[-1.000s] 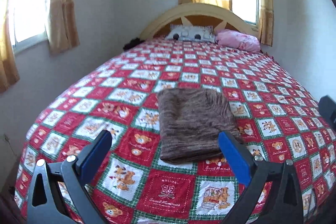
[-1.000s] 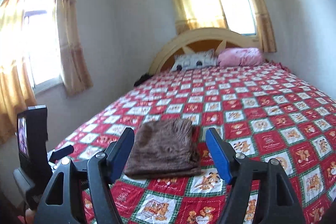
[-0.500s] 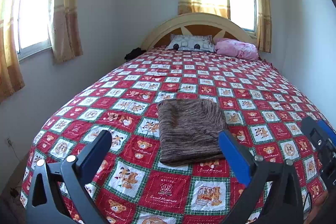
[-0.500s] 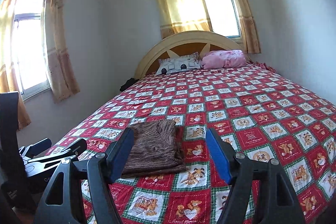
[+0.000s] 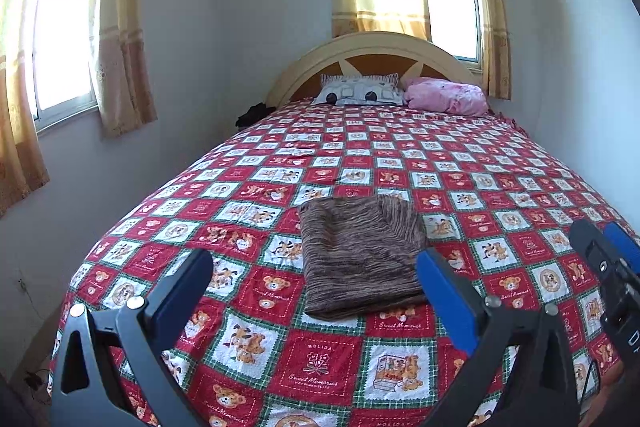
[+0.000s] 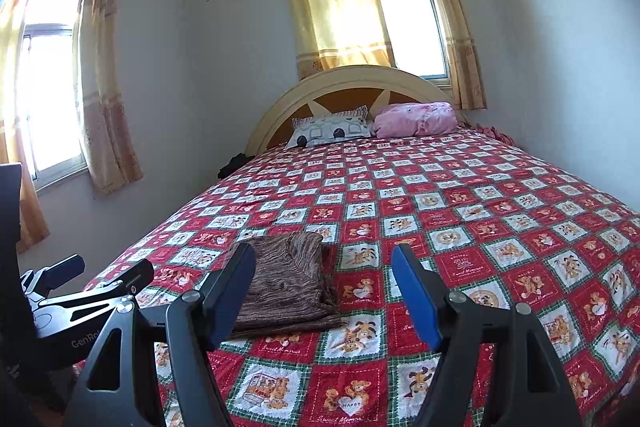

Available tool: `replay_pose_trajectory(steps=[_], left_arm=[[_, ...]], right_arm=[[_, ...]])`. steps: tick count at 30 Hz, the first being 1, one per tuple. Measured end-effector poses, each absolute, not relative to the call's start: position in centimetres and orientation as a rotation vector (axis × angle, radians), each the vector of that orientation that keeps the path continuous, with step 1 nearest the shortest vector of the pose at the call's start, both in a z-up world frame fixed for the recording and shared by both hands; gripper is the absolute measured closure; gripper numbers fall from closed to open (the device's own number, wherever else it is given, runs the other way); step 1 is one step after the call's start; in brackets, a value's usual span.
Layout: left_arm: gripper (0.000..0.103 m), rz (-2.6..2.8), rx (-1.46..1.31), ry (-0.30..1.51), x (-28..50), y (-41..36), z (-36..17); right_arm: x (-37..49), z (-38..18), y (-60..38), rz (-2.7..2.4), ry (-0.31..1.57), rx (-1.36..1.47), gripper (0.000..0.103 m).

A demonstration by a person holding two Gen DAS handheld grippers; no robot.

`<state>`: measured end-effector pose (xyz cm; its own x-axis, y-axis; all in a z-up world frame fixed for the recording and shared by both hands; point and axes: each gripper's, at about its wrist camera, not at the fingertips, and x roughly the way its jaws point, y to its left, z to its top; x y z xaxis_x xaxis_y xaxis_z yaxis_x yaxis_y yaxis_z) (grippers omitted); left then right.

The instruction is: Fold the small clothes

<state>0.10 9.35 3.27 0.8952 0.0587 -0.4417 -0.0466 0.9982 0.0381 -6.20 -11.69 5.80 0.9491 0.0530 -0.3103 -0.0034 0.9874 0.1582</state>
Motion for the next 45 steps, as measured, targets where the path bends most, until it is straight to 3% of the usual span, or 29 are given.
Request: replay_pose_trajectory(steps=[45], left_arm=[[0.0, 0.059, 0.037, 0.522, 1.0, 8.9, 1.9]], right_arm=[[-6.0, 4.8, -11.8, 0.031, 0.352, 0.152, 0.032]])
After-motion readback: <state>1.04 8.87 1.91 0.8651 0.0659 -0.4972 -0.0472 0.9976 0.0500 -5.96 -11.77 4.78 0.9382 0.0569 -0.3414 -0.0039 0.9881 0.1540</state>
